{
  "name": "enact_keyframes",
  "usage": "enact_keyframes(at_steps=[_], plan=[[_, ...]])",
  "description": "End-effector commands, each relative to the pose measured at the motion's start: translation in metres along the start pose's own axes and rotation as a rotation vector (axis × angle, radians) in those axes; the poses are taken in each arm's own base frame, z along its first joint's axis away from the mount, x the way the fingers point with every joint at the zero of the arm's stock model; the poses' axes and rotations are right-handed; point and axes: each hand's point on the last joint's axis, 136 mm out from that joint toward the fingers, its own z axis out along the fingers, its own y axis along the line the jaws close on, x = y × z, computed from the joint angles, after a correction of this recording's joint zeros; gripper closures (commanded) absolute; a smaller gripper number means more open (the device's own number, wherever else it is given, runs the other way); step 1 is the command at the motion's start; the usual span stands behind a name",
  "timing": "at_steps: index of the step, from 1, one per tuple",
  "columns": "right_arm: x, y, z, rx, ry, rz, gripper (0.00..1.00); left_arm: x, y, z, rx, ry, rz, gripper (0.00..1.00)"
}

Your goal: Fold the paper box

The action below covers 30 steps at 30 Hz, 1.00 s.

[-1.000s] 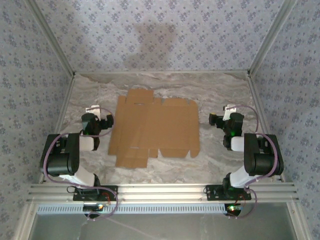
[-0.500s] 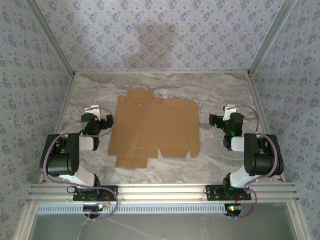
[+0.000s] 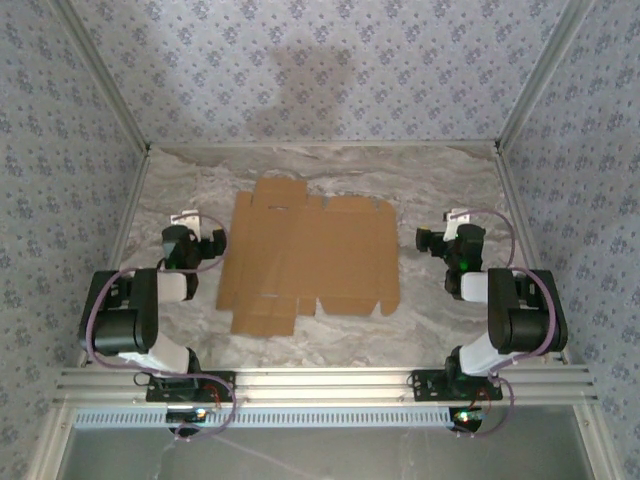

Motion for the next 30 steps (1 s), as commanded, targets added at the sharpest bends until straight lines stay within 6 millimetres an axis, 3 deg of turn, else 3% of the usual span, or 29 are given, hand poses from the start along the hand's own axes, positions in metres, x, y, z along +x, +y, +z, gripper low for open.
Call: enact_keyframes(at_steps=[1, 3, 5, 8, 10, 13, 15, 17, 19, 21, 23, 27, 30], plan=[[-0.049, 0.002, -0.009, 0.051, 0.011, -0.062, 0.0, -0.05, -0.003, -0.015, -0.02, -0.036, 0.037, 0.01], [-0.089, 0.02, -0.024, 0.057, -0.065, -0.108, 0.0, -0.078, -0.018, -0.03, 0.009, -0.109, 0.081, 0.01], [-0.133, 0.051, -0.048, 0.023, -0.154, -0.129, 0.0, -0.114, -0.04, -0.053, 0.059, -0.221, 0.096, 0.01], [-0.188, 0.107, -0.092, -0.104, -0.249, -0.171, 0.0, -0.156, -0.067, -0.085, 0.146, -0.266, -0.071, 0.0], [-0.212, 0.133, -0.125, -0.188, -0.28, -0.15, 0.0, -0.172, -0.075, -0.106, 0.111, -0.215, -0.166, 0.01], [-0.233, 0.137, -0.168, -0.15, -0.26, -0.068, 0.0, -0.181, -0.093, -0.135, 0.093, -0.092, -0.131, 0.0], [-0.224, 0.143, -0.187, -0.241, -0.158, 0.028, 0.0, -0.17, -0.085, -0.142, 0.034, 0.03, -0.161, 0.0], [-0.235, 0.14, -0.206, -0.363, -0.155, 0.16, 0.0, -0.159, -0.072, -0.14, -0.016, 0.116, -0.168, 0.0], [-0.228, 0.133, -0.195, -0.438, -0.147, 0.324, 0.0, -0.141, -0.061, -0.13, 0.001, 0.183, -0.295, 0.0], [-0.211, 0.126, -0.177, -0.405, -0.036, 0.418, 0.03, -0.113, -0.035, -0.119, -0.057, 0.245, -0.531, 0.0], [-0.185, 0.142, -0.16, -0.427, 0.124, 0.383, 0.04, -0.093, -0.033, -0.104, 0.07, 0.301, -0.686, 0.0], [-0.137, 0.18, -0.136, -0.438, 0.268, 0.308, 0.0, -0.072, -0.041, -0.091, 0.136, 0.36, -0.686, 0.03], [-0.092, 0.208, -0.118, -0.442, 0.429, 0.124, 0.13, -0.052, -0.048, -0.074, 0.157, 0.429, -0.684, 0.07]])
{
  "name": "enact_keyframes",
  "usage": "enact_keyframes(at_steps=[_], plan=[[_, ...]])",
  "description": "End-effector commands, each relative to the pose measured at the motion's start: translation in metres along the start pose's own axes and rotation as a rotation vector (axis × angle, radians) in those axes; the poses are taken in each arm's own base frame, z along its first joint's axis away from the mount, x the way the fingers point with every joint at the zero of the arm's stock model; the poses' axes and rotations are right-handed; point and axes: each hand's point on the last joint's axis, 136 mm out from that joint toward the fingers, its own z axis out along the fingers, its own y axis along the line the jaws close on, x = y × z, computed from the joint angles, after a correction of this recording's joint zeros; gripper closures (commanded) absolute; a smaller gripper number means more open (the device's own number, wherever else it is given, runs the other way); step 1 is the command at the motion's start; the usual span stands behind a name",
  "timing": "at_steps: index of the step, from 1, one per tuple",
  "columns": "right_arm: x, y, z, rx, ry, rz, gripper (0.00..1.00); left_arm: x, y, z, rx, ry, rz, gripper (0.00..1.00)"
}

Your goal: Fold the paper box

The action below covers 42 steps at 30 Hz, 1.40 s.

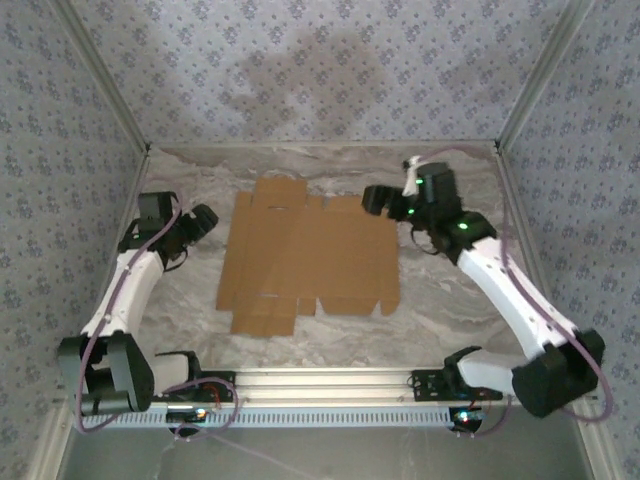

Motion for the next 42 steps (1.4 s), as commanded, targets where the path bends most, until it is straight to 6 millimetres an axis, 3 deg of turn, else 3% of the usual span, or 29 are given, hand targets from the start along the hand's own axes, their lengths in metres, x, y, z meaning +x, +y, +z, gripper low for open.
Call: enact_keyframes(at_steps=[1, 5, 6, 7, 9, 11, 13, 14, 19, 22, 26, 28, 29, 32, 35, 39, 42], plan=[[0.051, -0.002, 0.03, 0.063, 0.242, -0.073, 0.14, 0.008, -0.022, 0.015, 0.112, 0.083, -0.016, 0.07], [0.07, -0.049, 0.054, 0.18, 0.356, 0.03, 0.15, 0.02, -0.016, 0.046, 0.072, 0.21, -0.01, 0.11], [0.066, -0.059, 0.057, 0.194, 0.341, 0.065, 0.15, 0.024, -0.018, 0.051, 0.078, 0.241, -0.013, 0.14], [0.079, -0.077, 0.061, 0.222, 0.373, 0.105, 0.17, 0.028, -0.022, 0.055, 0.086, 0.268, -0.009, 0.15], [0.087, -0.092, 0.069, 0.24, 0.411, 0.144, 0.21, 0.038, -0.031, 0.06, 0.091, 0.302, 0.021, 0.16], [0.085, -0.1, 0.087, 0.228, 0.418, 0.143, 0.26, 0.051, -0.04, 0.066, 0.08, 0.333, 0.051, 0.17], [0.097, -0.101, 0.101, 0.2, 0.463, 0.172, 0.33, 0.071, -0.048, 0.074, 0.084, 0.371, 0.035, 0.2], [0.085, -0.097, 0.109, 0.177, 0.439, 0.175, 0.36, 0.081, -0.054, 0.078, 0.089, 0.391, 0.032, 0.23], [0.093, -0.113, 0.135, 0.22, 0.481, 0.192, 0.52, 0.114, -0.067, 0.093, 0.051, 0.436, 0.082, 0.25], [0.102, -0.125, 0.14, 0.274, 0.508, 0.204, 0.58, 0.119, -0.057, 0.109, -0.008, 0.464, 0.08, 0.25], [0.116, -0.135, 0.132, 0.321, 0.524, 0.203, 0.59, 0.111, -0.056, 0.129, -0.048, 0.481, 0.114, 0.25], [0.126, -0.138, 0.128, 0.331, 0.537, 0.21, 0.59, 0.108, -0.061, 0.137, -0.052, 0.487, 0.127, 0.26], [0.142, -0.141, 0.124, 0.34, 0.566, 0.218, 0.58, 0.107, -0.064, 0.142, -0.052, 0.494, 0.131, 0.26], [0.167, -0.138, 0.114, 0.347, 0.614, 0.214, 0.58, 0.104, -0.074, 0.157, -0.065, 0.518, 0.161, 0.25], [0.189, -0.121, 0.102, 0.338, 0.661, 0.169, 0.58, 0.096, -0.09, 0.167, -0.063, 0.511, 0.206, 0.25], [0.217, -0.077, 0.088, 0.267, 0.723, 0.089, 0.56, 0.083, -0.116, 0.183, -0.041, 0.496, 0.251, 0.25], [0.245, -0.037, 0.081, 0.165, 0.819, 0.035, 0.56, 0.086, -0.141, 0.201, -0.001, 0.522, 0.296, 0.25]])
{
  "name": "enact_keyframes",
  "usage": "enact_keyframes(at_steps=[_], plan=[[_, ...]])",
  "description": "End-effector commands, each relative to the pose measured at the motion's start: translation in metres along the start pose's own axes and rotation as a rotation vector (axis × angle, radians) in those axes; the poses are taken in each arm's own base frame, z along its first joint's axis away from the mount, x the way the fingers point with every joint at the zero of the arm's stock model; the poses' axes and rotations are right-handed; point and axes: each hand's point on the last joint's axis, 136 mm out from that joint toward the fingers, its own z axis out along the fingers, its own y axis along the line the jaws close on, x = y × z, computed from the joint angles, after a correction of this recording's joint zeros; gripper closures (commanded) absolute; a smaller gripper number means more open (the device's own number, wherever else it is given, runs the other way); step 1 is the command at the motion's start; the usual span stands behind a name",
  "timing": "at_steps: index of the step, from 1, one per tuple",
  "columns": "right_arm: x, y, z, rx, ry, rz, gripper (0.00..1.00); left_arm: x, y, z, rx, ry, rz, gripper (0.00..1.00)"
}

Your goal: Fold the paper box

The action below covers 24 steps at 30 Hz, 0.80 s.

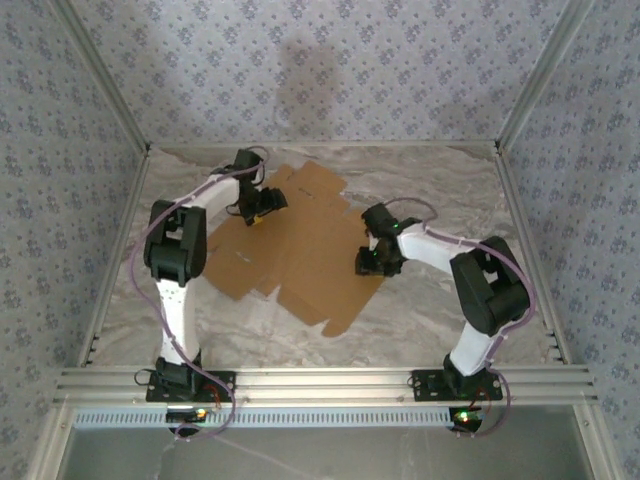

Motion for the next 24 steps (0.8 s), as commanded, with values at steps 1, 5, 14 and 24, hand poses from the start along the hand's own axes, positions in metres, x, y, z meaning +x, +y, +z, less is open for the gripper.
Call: enact_keyframes(at_steps=[1, 5, 14, 24], plan=[[0.047, 0.038, 0.005, -0.081, 0.152, -0.07, 0.55, 0.015, -0.023, 0.019, 0.007, 0.107, 0.076, 0.25], [0.042, 0.088, -0.037, -0.263, 0.149, -0.155, 0.44, 0.012, -0.062, 0.022, 0.036, 0.097, 0.2, 0.27], [-0.143, 0.07, -0.154, -0.265, -0.434, -0.089, 0.22, -0.002, -0.073, -0.061, 0.056, -0.08, 0.265, 0.25], [-0.28, 0.004, -0.112, -0.46, -0.349, -0.073, 0.28, 0.035, 0.06, -0.107, 0.075, -0.107, -0.137, 0.35]])
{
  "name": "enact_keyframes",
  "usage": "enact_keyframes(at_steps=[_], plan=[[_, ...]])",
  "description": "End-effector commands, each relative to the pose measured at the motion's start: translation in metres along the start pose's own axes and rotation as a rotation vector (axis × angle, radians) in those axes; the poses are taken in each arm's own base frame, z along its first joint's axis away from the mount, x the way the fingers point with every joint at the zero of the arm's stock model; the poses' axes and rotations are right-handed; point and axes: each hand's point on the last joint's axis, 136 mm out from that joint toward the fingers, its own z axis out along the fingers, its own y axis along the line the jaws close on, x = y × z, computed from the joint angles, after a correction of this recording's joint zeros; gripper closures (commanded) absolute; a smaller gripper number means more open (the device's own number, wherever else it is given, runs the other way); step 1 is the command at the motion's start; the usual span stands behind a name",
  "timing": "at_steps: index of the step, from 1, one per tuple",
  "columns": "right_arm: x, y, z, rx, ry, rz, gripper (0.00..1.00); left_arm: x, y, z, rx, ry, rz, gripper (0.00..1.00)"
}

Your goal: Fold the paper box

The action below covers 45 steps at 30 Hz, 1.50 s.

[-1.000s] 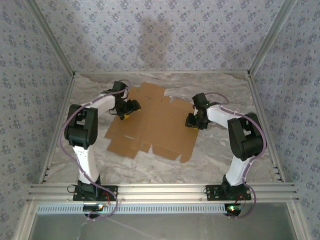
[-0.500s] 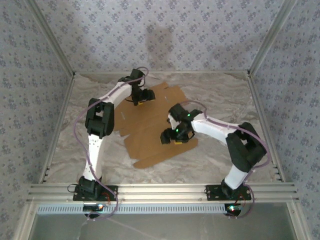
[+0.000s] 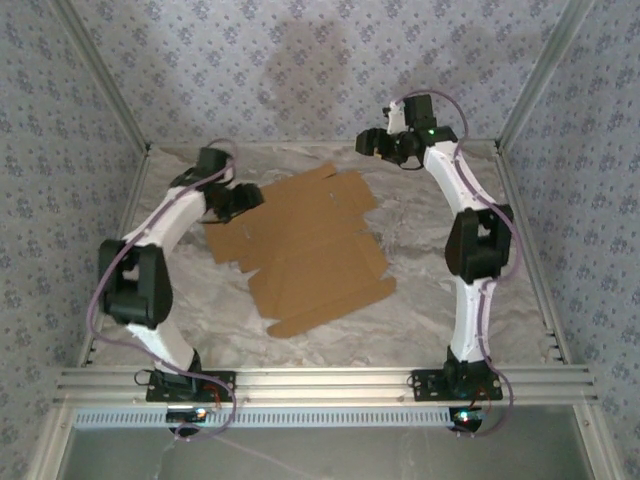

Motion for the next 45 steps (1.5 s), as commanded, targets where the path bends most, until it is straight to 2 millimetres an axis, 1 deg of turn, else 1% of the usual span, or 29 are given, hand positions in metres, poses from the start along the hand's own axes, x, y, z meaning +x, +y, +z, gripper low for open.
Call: enact_keyframes(at_steps=[1, 3, 4, 6, 9, 12, 14, 17, 21, 25, 31, 33, 36, 39, 41, 43, 45], plan=[[0.023, -0.015, 0.023, -0.087, 0.13, 0.04, 0.27, 0.015, 0.04, 0.012, -0.021, 0.055, -0.127, 0.36], [0.021, -0.033, 0.038, -0.108, 0.125, 0.079, 0.25, 0.015, 0.058, 0.014, -0.03, 0.07, -0.165, 0.38], [0.021, -0.039, 0.042, -0.115, 0.129, 0.09, 0.23, 0.015, 0.062, 0.016, -0.033, 0.07, -0.173, 0.38], [0.023, -0.058, 0.054, -0.105, 0.139, 0.114, 0.16, 0.013, 0.068, 0.021, -0.047, 0.077, -0.17, 0.38], [0.027, -0.069, 0.066, -0.143, 0.155, 0.134, 0.14, 0.013, 0.079, 0.032, -0.095, 0.104, -0.159, 0.39], [0.035, -0.079, 0.075, -0.138, 0.179, 0.137, 0.13, 0.014, 0.093, 0.041, -0.118, 0.115, -0.195, 0.42], [0.037, -0.087, 0.077, -0.136, 0.181, 0.153, 0.13, 0.012, 0.098, 0.046, -0.133, 0.114, -0.194, 0.44], [0.043, -0.094, 0.081, -0.163, 0.201, 0.186, 0.13, 0.015, 0.106, 0.054, -0.167, 0.145, -0.181, 0.46], [0.059, -0.093, 0.09, -0.212, 0.247, 0.2, 0.13, 0.016, 0.113, 0.06, -0.195, 0.163, -0.158, 0.46], [0.074, -0.09, 0.099, -0.214, 0.29, 0.209, 0.13, 0.018, 0.118, 0.067, -0.21, 0.186, -0.144, 0.47], [0.091, -0.076, 0.105, -0.237, 0.343, 0.208, 0.13, 0.02, 0.123, 0.07, -0.233, 0.206, -0.101, 0.48], [0.094, -0.064, 0.103, -0.292, 0.36, 0.223, 0.14, 0.02, 0.125, 0.07, -0.241, 0.208, -0.088, 0.48], [0.094, -0.042, 0.093, -0.381, 0.375, 0.236, 0.17, 0.018, 0.126, 0.071, -0.248, 0.207, -0.069, 0.48], [0.089, -0.034, 0.077, -0.394, 0.361, 0.247, 0.2, 0.013, 0.125, 0.07, -0.248, 0.194, -0.056, 0.49], [0.079, -0.03, 0.064, -0.434, 0.326, 0.281, 0.22, 0.009, 0.12, 0.072, -0.228, 0.183, -0.058, 0.49], [0.064, -0.026, 0.05, -0.488, 0.27, 0.306, 0.24, 0.005, 0.114, 0.073, -0.21, 0.174, -0.055, 0.49], [0.058, -0.022, 0.035, -0.521, 0.25, 0.309, 0.24, 0.002, 0.11, 0.075, -0.202, 0.163, -0.044, 0.49]])
